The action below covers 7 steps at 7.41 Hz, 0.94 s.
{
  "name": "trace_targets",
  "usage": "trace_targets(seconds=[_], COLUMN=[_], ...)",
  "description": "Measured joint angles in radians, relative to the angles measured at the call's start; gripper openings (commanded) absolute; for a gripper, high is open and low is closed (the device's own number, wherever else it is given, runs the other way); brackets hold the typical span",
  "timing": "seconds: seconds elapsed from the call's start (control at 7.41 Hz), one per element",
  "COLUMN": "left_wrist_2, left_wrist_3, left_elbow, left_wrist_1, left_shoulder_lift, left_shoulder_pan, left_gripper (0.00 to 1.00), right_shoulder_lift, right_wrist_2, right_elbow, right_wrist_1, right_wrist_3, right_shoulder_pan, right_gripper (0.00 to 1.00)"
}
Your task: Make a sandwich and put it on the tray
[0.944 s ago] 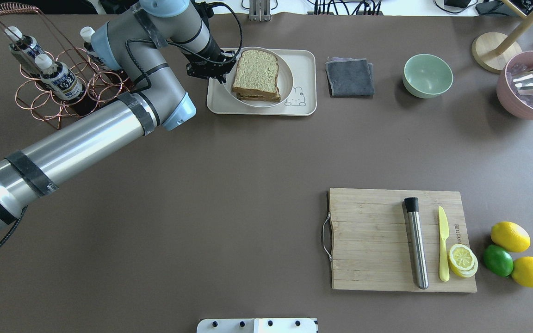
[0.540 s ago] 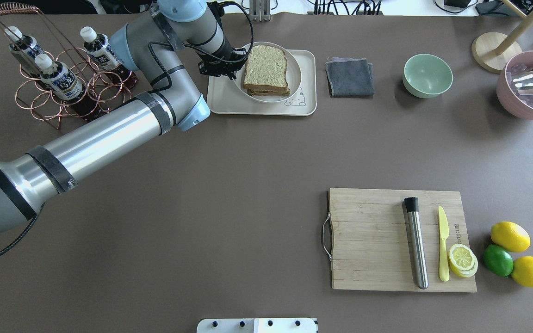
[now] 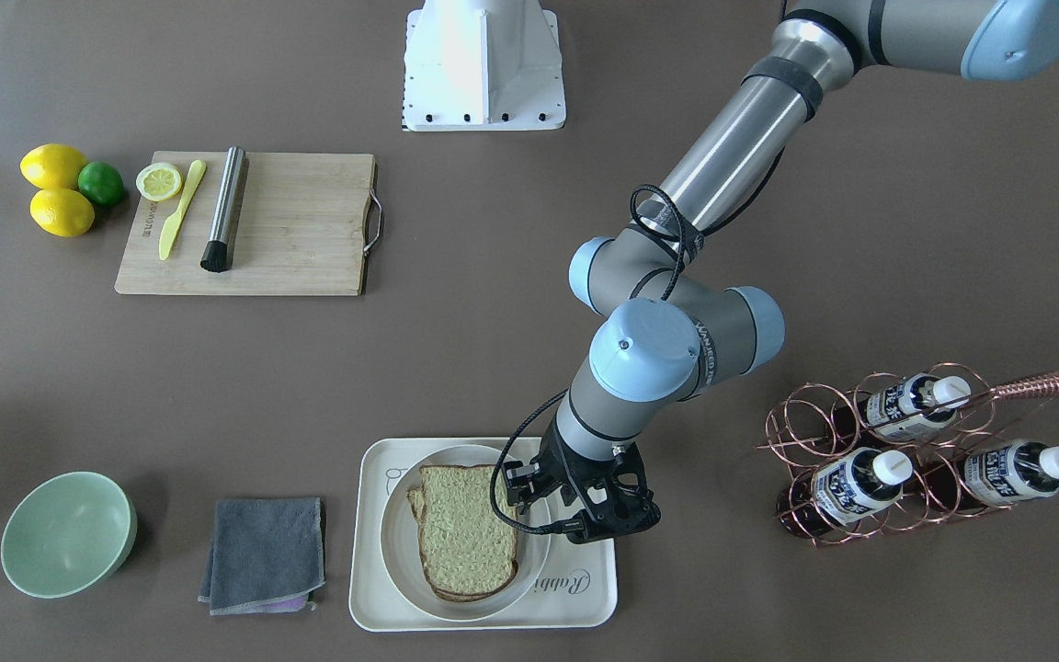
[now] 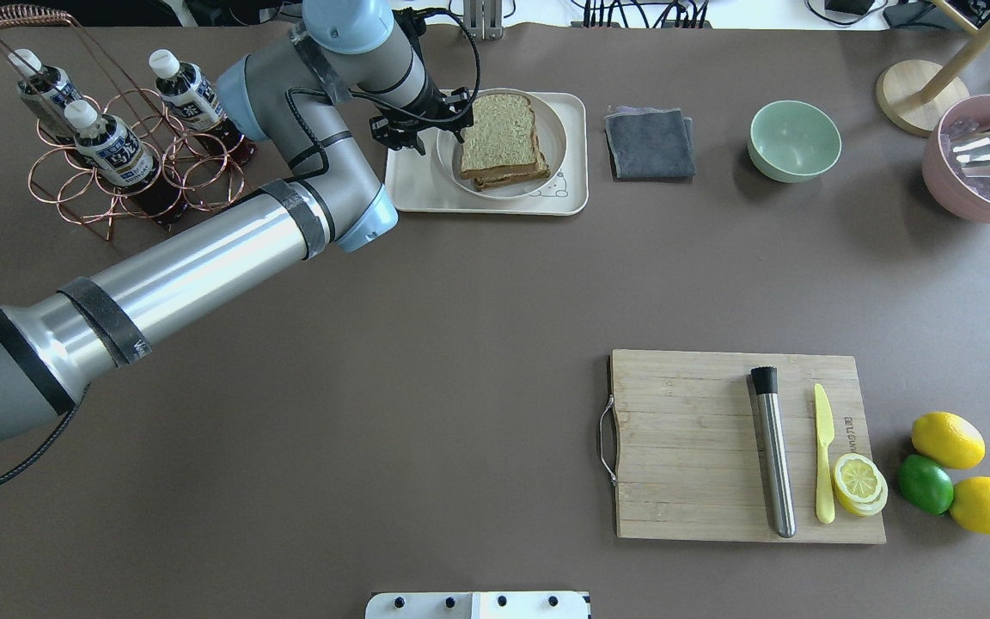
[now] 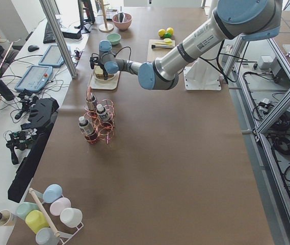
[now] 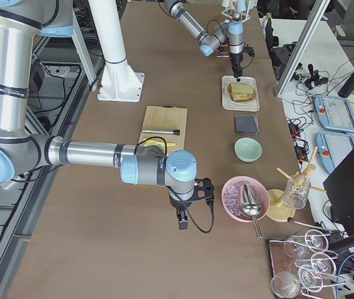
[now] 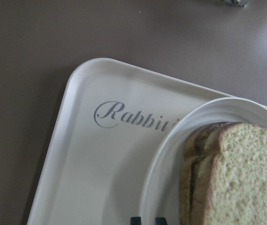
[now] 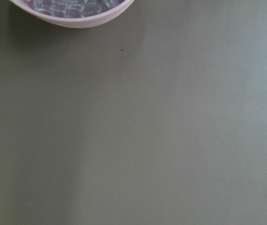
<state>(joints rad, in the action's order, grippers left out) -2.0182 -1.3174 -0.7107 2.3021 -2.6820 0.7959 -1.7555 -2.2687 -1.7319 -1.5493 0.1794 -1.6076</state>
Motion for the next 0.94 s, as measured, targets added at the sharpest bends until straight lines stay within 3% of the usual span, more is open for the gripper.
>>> trace_targets(seconds=[0.27,0.94], left_wrist_2=[-0.006,-0.099], left_wrist_3=[0.002,0.01], left_elbow=[-0.082,-0.858], left_wrist_1=[0.0,-0.214], left_shoulder_lift=[0.051,0.565], left_shoulder_pan=[0.001,-0.02], left_gripper=[0.99,0.99], right_shoulder_lift=[-0.002,-0.003], right_wrist_2=[0.0,-0.002], right_elbow=[0.0,0.0], right_wrist_1=[0.0,0.0], right_wrist_3=[0.007,0.01], right_shoulder_pan=[-0.001,0.0], right_gripper=[1.0,1.0])
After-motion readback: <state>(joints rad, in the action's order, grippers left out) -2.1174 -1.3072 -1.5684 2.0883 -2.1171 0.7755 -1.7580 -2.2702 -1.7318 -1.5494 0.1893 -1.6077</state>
